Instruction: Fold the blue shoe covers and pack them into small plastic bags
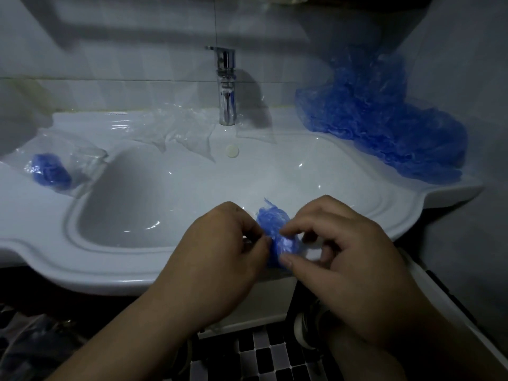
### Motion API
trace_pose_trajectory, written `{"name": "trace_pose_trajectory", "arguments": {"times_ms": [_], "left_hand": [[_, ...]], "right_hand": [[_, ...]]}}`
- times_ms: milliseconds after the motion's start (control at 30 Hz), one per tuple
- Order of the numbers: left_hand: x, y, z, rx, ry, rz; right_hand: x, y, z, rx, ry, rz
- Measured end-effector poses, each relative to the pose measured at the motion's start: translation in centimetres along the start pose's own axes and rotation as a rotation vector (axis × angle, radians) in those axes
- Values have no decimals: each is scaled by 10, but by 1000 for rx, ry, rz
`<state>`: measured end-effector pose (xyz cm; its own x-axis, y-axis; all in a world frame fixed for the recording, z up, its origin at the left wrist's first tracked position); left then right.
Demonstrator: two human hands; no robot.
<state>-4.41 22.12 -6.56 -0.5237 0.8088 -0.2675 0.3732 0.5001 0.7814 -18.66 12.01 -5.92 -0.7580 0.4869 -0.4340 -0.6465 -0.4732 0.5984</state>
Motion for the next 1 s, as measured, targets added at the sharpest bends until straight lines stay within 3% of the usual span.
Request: {"name": "trace_pose_trajectory", "arguments": {"times_ms": [233,333,500,633,767,900,1000], "left_hand": [[-2,-4,-4,-34,-24,-41],[-1,1,-2,16,-126,-80],[0,13,5,-8,-319,34],[2,14,1,39,-249,109],[-1,8,-3,-4,-124,42],[-2,5,-9,-91,-4,-51],[0,3,-8,-94,-15,-73]], "right_hand": [[-2,-3,-5,139,50,108],[-2,1,-2,133,64,127],[0,5,-1,53,27,126],[-1,2,-3,-126,-123,-7],[-5,-4,-4,-46,-160,-78],[-7,-7,-1,78,-124,-69],[-7,-5,-1,123,-60,12]]}}
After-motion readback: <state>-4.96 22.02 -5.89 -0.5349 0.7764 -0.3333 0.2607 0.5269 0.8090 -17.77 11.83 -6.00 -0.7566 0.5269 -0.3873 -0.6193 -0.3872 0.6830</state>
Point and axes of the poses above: each hand's wrist, its own x-axis away from the middle knuckle, its own y-axis out of the back of the hand, z = x × y, the point moved 1 cm from there along -x, towards the middle knuckle, and after that the axes turned 7 degrees about -x, right-handed, at the moved point
